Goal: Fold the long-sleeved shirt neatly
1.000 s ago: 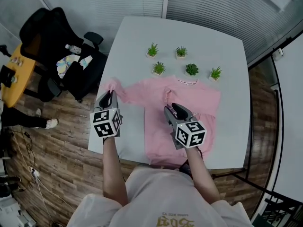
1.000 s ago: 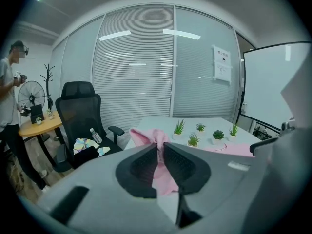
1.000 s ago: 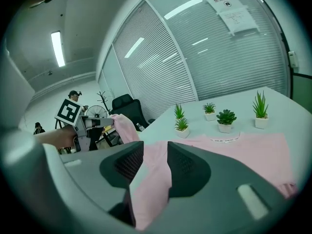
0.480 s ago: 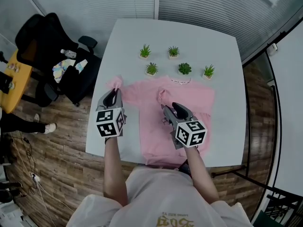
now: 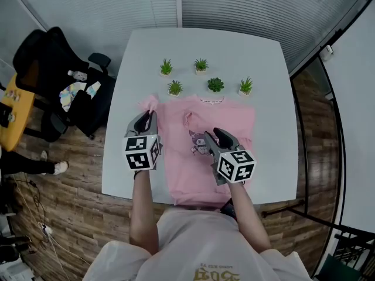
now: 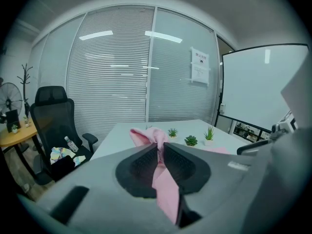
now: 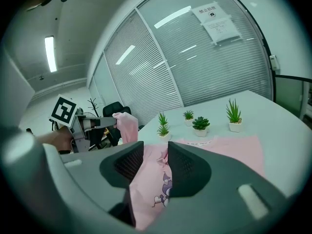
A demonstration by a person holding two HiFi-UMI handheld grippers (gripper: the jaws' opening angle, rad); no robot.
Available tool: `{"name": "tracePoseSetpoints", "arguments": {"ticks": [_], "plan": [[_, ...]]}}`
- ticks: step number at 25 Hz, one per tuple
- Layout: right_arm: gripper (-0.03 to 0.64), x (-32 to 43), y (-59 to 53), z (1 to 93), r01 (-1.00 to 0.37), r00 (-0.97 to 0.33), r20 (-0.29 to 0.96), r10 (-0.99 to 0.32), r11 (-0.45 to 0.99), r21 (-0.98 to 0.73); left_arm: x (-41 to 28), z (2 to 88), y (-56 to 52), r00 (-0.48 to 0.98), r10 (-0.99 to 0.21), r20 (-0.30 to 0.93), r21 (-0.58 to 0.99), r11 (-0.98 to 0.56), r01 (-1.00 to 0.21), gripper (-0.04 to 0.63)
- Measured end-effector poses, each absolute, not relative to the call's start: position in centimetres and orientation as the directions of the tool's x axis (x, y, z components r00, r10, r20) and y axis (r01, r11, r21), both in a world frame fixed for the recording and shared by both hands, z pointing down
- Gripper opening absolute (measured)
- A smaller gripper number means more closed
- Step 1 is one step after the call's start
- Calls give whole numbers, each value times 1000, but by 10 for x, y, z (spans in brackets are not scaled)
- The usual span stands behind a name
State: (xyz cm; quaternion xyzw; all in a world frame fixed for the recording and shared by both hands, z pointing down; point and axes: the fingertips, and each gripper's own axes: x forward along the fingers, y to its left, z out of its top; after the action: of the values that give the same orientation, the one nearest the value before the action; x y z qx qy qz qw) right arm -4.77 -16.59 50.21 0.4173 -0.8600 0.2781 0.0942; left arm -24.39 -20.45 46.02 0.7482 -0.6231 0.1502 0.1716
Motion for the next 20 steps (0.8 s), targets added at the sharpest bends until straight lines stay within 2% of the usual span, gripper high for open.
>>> {"name": "tracePoseSetpoints", "arguments": {"ticks": [20], "plan": [[163,40,-171,498,-812,-569,390,-724,423,-402,-122,472,-221,313,-827,468,73,-317,-946,44]]}}
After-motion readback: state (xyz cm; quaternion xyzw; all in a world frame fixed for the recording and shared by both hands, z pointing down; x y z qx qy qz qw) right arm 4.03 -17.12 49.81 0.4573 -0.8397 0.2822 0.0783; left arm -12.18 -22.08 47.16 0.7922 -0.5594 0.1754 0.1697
